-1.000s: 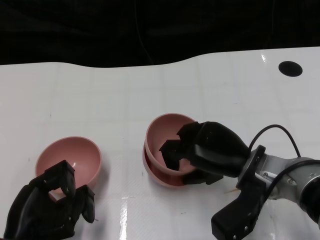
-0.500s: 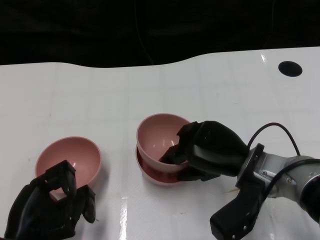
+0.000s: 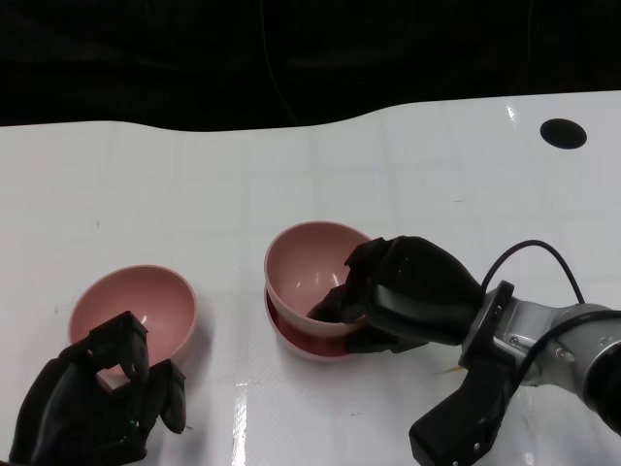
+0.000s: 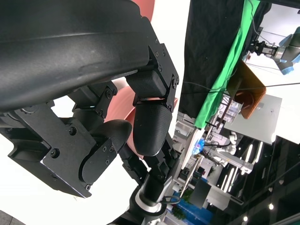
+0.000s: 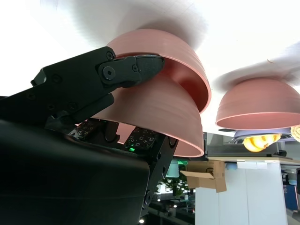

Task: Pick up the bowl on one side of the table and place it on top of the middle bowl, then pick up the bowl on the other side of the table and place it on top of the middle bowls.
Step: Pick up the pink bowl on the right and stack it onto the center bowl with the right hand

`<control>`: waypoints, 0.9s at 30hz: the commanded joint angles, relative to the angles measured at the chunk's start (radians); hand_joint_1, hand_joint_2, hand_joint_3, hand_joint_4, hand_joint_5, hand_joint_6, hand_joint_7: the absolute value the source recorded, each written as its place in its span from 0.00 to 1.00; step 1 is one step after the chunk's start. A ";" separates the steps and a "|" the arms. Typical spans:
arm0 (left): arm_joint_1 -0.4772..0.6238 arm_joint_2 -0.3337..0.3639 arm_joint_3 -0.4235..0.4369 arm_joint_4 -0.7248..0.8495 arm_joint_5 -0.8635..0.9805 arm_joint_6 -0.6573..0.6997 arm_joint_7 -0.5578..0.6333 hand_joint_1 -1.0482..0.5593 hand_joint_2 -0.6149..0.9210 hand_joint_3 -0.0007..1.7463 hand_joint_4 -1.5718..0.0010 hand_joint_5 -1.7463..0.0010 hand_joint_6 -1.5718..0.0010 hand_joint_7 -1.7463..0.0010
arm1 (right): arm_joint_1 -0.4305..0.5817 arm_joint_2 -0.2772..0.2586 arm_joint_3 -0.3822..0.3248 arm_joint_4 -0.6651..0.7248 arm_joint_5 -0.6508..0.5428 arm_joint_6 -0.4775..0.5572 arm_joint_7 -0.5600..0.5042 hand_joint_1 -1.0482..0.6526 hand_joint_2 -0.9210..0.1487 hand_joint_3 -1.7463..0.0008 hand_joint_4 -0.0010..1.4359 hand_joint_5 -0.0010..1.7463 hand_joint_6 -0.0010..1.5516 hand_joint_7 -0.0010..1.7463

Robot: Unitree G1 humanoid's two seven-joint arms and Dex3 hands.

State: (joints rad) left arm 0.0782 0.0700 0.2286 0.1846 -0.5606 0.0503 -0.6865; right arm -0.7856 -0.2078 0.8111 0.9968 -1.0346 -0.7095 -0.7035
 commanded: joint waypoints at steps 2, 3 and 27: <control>-0.008 0.019 0.003 0.019 0.009 -0.008 -0.006 0.62 0.64 0.84 0.43 0.00 0.48 0.00 | 0.021 -0.036 0.012 -0.028 -0.011 0.027 0.037 0.24 0.00 0.76 0.59 0.15 0.58 0.00; -0.008 0.020 0.002 0.019 0.009 -0.005 -0.004 0.62 0.64 0.85 0.43 0.00 0.48 0.00 | 0.023 -0.040 0.010 -0.035 -0.003 0.026 0.059 0.21 0.00 0.75 0.56 0.10 0.55 0.00; -0.019 0.012 0.000 0.045 0.011 -0.042 -0.014 0.63 0.65 0.82 0.42 0.00 0.48 0.00 | 0.077 -0.068 -0.025 -0.125 0.021 0.050 0.159 0.03 0.00 0.66 0.00 0.00 0.05 0.00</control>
State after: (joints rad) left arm 0.0605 0.0725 0.2248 0.2206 -0.5531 0.0247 -0.6876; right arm -0.7132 -0.2548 0.7929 0.8764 -1.0183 -0.6620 -0.5463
